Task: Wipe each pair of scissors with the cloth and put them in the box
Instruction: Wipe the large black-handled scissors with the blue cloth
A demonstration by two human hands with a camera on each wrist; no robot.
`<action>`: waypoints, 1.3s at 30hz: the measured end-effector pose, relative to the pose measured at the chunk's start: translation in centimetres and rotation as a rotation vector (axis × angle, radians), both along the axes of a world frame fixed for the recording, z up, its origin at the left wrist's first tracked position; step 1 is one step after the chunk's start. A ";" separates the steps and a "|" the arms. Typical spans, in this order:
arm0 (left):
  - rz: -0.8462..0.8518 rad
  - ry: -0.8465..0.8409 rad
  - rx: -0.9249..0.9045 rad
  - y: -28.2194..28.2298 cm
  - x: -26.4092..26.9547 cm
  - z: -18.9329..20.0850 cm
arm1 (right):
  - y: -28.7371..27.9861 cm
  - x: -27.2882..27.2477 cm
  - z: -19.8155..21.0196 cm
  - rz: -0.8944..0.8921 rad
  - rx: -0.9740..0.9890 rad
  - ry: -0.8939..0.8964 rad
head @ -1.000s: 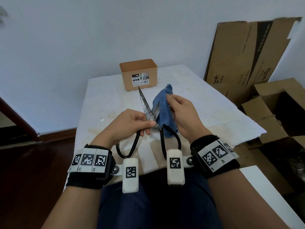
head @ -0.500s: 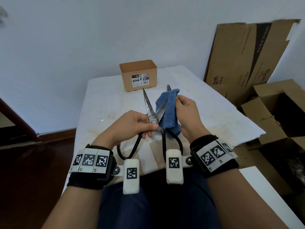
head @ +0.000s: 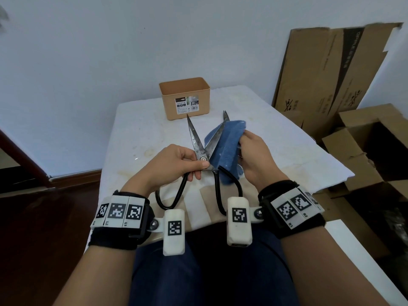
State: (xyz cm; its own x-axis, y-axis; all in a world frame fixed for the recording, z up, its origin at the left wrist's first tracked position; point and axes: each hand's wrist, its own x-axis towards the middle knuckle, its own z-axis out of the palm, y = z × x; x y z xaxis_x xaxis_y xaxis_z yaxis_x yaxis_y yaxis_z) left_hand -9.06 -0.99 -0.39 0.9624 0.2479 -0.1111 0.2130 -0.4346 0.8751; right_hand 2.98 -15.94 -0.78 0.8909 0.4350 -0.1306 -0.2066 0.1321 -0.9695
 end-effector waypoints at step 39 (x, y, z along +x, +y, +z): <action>-0.038 -0.041 0.158 -0.6 1.3 0.7 | 0.8 -0.7 -0.9 0.049 -0.125 -0.118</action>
